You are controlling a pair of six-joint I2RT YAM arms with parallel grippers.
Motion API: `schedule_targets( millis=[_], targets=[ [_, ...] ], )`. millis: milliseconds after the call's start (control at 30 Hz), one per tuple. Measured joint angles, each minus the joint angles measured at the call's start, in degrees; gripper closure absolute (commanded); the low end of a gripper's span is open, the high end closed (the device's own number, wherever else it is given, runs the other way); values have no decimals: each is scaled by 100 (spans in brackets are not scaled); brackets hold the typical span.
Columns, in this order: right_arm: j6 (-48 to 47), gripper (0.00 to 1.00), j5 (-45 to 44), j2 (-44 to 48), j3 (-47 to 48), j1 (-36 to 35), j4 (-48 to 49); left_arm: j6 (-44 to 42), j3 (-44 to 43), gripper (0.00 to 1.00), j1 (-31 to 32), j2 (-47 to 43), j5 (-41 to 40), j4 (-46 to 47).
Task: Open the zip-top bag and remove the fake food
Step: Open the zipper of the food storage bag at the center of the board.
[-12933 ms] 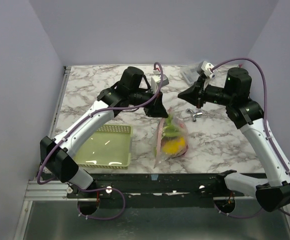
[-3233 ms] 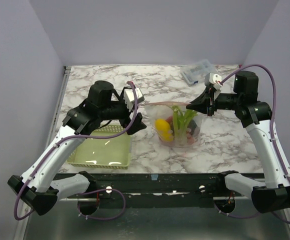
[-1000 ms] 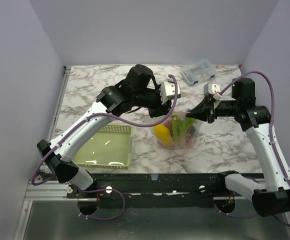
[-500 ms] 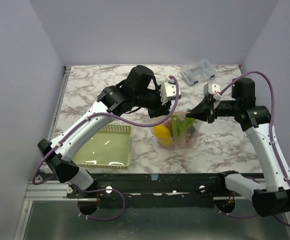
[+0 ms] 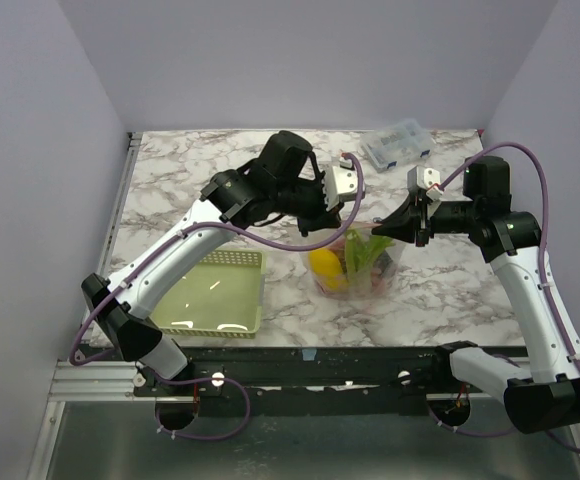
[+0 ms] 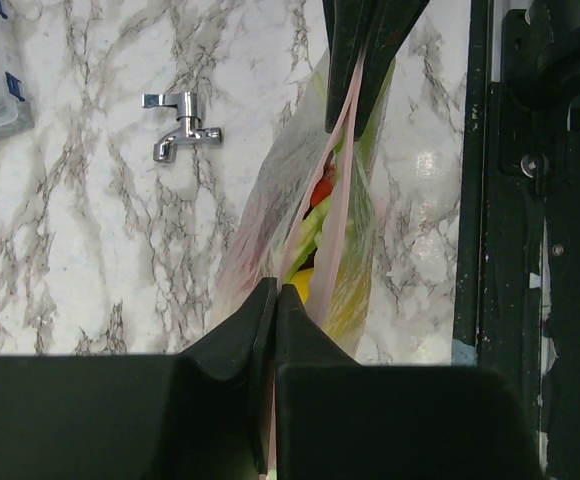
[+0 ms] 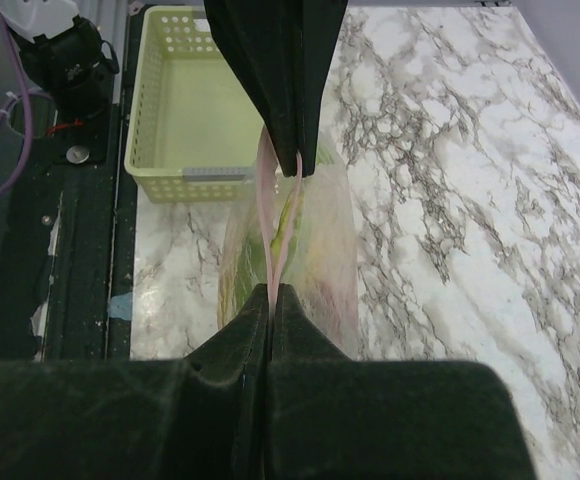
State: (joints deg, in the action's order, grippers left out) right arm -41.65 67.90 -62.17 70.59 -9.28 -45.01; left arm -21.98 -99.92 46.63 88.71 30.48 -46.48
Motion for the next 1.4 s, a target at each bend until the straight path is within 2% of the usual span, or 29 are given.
schedule_targets(
  millis=[633,900,1067,1200,1300,1400],
  targets=[
    [304,100,-286,129,-214,2,533,153,-177,100,0,26,-496,247],
    [422,100,-708,-772,649,2,686,170,-616,100,-4,256,-1281,756],
    [431,100,-907,-994,732,0,951,138,-605,100,7,304,-1604,1108],
    [243,100,-1034,-848,352,0,1191,96,-289,100,42,291,-1685,1596],
    [-81,99,-1093,-627,-251,2,1167,74,407,100,129,227,-1657,2033],
    [-450,88,-1091,-391,-890,2,835,96,1145,100,291,142,-1589,2391]
  ],
)
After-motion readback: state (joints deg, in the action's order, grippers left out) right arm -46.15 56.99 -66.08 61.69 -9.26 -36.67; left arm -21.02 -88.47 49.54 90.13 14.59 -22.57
